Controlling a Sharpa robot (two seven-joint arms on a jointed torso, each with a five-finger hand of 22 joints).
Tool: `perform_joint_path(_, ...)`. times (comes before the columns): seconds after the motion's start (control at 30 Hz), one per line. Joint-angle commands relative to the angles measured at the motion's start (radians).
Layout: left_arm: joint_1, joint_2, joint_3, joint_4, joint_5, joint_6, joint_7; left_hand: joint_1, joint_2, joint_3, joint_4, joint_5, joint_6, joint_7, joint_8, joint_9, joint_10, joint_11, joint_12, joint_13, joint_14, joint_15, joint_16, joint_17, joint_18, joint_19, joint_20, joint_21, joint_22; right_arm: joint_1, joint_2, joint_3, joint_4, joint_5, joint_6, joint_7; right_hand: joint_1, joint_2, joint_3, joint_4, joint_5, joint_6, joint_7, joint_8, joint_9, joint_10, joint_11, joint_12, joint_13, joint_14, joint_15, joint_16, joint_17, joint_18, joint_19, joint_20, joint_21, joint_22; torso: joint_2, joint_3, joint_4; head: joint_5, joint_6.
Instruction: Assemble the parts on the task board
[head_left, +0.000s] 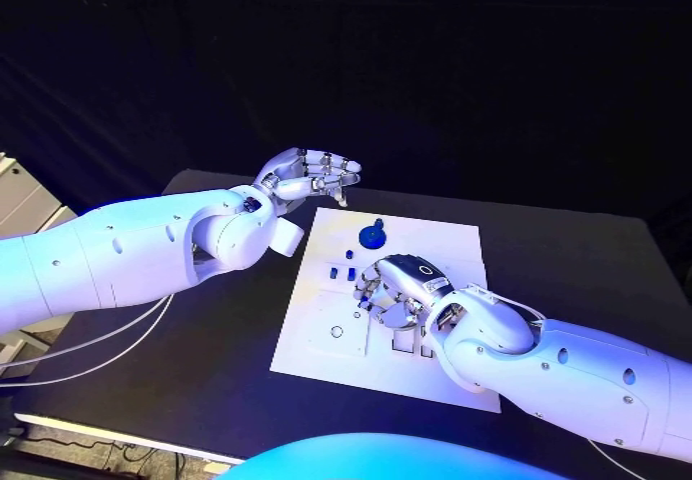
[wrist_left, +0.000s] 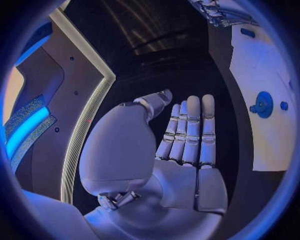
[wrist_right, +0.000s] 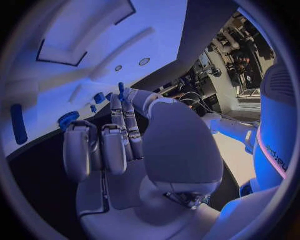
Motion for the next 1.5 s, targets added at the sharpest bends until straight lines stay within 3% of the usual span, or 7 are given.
perform_joint_path(0.03, 0.001, 0.002, 0.000, 0.002, 0.013, -0.006, 0.018, -0.001, 0.007, -0.004, -0.001, 0.007, -0.007, 0.002, -0.006, -0.001, -0.008, -0.002, -0.006, -0.001, 0.002, 0.003, -0.003, -0.002, 0.013, 0.005, 0.000, -0.004, -0.001, -0.004, 0.007, -0.001, -0.008, -0.054, 0.055, -0.033, -0.001, 0.013, 0.053, -0.057, 0.002, 0.003, 0.001, 0.001, 0.002, 0.069, -0.059, 0.001, 0.001, 0.055, -0.005, 0.001, -0.001, -0.017, 0.048, -0.004, -0.002, 0.191, 0.000, 0.0003, -0.0022, 0.011, -0.004)
perform_joint_path(0.43, 0.001, 0.002, 0.000, 0.003, 0.013, -0.004, 0.016, 0.000, 0.008, -0.004, 0.000, 0.007, -0.007, 0.002, -0.006, -0.002, -0.009, -0.002, -0.006, -0.002, 0.002, 0.004, -0.004, -0.002, 0.013, 0.005, 0.001, -0.006, -0.002, -0.007, 0.024, -0.008, -0.020, -0.074, 0.067, -0.048, -0.002, 0.013, 0.053, -0.057, 0.002, 0.002, 0.002, 0.001, 0.002, 0.070, -0.059, 0.001, 0.001, 0.055, -0.005, 0.001, -0.001, -0.018, 0.048, -0.004, 0.000, 0.192, 0.001, 0.0006, -0.0034, 0.024, -0.014)
perform_joint_path(0.77, 0.001, 0.004, 0.000, 0.002, 0.013, 0.000, 0.013, 0.000, 0.008, -0.004, 0.000, 0.007, -0.007, 0.002, -0.006, -0.002, -0.009, -0.002, -0.006, -0.002, 0.002, 0.004, -0.004, -0.002, 0.013, 0.005, 0.001, -0.006, -0.002, -0.008, 0.037, -0.011, -0.029, -0.077, 0.063, -0.049, -0.003, 0.014, 0.053, -0.058, 0.003, 0.002, 0.002, 0.000, 0.002, 0.070, -0.059, 0.000, 0.001, 0.055, -0.004, 0.001, -0.002, -0.018, 0.048, -0.004, -0.001, 0.191, 0.001, 0.0013, -0.0002, 0.026, -0.015)
perform_joint_path(1.2, 0.001, 0.001, 0.000, 0.001, 0.012, 0.003, 0.008, 0.000, 0.009, -0.003, 0.001, 0.007, -0.008, 0.002, -0.006, -0.002, -0.009, -0.001, -0.006, -0.002, 0.001, 0.004, -0.005, -0.003, 0.013, 0.005, 0.001, -0.006, -0.002, -0.018, 0.048, -0.013, -0.038, -0.077, 0.062, -0.049, -0.004, 0.014, 0.054, -0.059, 0.003, 0.002, 0.002, 0.000, 0.002, 0.070, -0.059, 0.000, 0.001, 0.055, -0.004, 0.001, -0.001, -0.017, 0.048, -0.003, -0.003, 0.191, 0.001, 0.0005, -0.0032, 0.031, -0.017)
perform_joint_path(1.5, 0.001, 0.000, 0.000, 0.002, 0.012, 0.005, 0.005, 0.000, 0.009, -0.003, 0.001, 0.007, -0.008, 0.002, -0.006, -0.002, -0.009, -0.001, -0.006, -0.002, 0.001, 0.004, -0.005, -0.003, 0.013, 0.005, 0.001, -0.006, -0.002, -0.019, 0.048, -0.014, -0.041, -0.086, 0.092, -0.061, -0.005, 0.015, 0.055, -0.060, 0.003, 0.002, 0.003, 0.000, 0.002, 0.070, -0.058, -0.001, 0.001, 0.054, -0.004, 0.000, -0.004, -0.017, 0.047, -0.003, -0.005, 0.190, 0.001, 0.0004, -0.0035, 0.032, -0.017)
